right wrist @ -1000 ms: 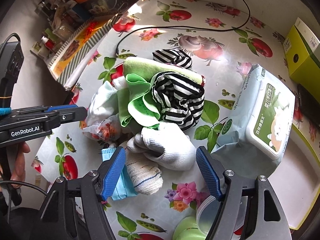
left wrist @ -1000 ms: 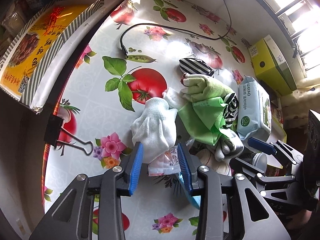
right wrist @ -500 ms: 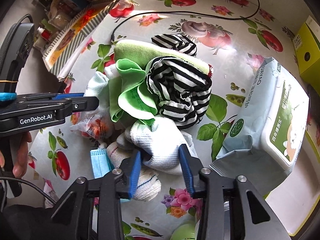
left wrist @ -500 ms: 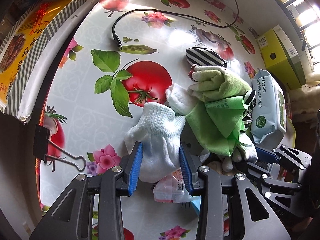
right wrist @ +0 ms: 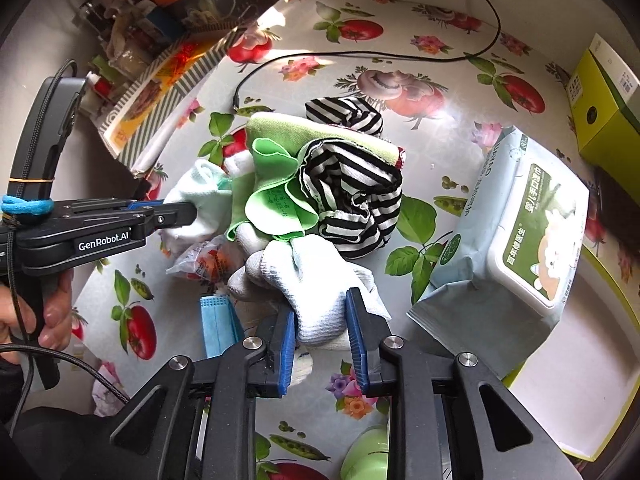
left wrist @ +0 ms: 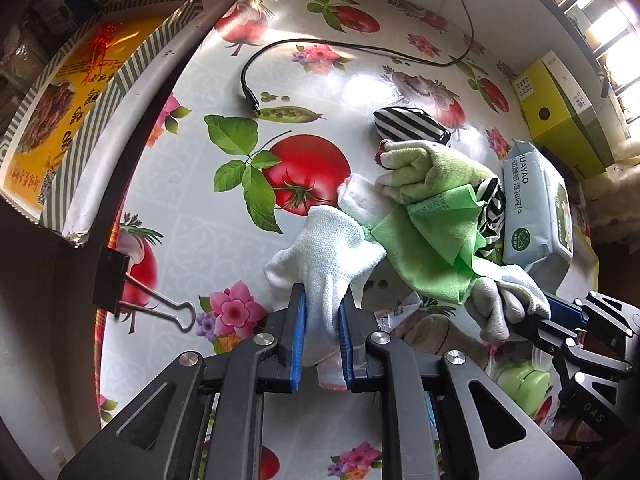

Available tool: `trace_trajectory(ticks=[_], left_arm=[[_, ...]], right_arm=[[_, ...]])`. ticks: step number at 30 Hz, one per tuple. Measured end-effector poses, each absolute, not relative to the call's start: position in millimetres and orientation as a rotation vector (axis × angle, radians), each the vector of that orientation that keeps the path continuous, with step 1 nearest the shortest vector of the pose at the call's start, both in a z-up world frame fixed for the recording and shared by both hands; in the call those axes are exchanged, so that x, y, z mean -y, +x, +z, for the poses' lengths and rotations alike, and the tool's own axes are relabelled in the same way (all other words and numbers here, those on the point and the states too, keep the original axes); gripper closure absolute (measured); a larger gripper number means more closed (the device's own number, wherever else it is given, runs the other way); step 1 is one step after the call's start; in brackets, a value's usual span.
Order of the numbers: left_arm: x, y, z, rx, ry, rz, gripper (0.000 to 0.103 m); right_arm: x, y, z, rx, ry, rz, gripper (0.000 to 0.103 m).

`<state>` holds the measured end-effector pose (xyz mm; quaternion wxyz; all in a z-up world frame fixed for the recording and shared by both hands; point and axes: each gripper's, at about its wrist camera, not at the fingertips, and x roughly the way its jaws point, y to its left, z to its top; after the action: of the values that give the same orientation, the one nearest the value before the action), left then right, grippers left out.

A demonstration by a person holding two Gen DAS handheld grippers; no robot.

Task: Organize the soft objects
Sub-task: 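Close the left gripper on a white knit glove while the right gripper grasps another glove, then carry both gloves into the yellow-rimmed white tray and open both grippers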

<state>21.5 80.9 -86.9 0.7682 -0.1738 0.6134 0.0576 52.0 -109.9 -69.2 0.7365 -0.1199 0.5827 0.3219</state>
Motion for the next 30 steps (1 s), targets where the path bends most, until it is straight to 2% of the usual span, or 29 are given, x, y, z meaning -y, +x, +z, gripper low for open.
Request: trace_trajectory(ticks=[15, 30], left_arm=[[-31.5, 20.8, -19.8, -1.249, -0.28, 0.05, 0.088], [96.9, 57.2, 4.7, -1.245, -0.112, -0.231, 0.088]], right_arm=[[167.5, 28.0, -7.7, -1.135, -0.142, 0.653, 0.08], [288.3, 33.3, -12.2, -1.119, 0.025, 0.415, 0.08]])
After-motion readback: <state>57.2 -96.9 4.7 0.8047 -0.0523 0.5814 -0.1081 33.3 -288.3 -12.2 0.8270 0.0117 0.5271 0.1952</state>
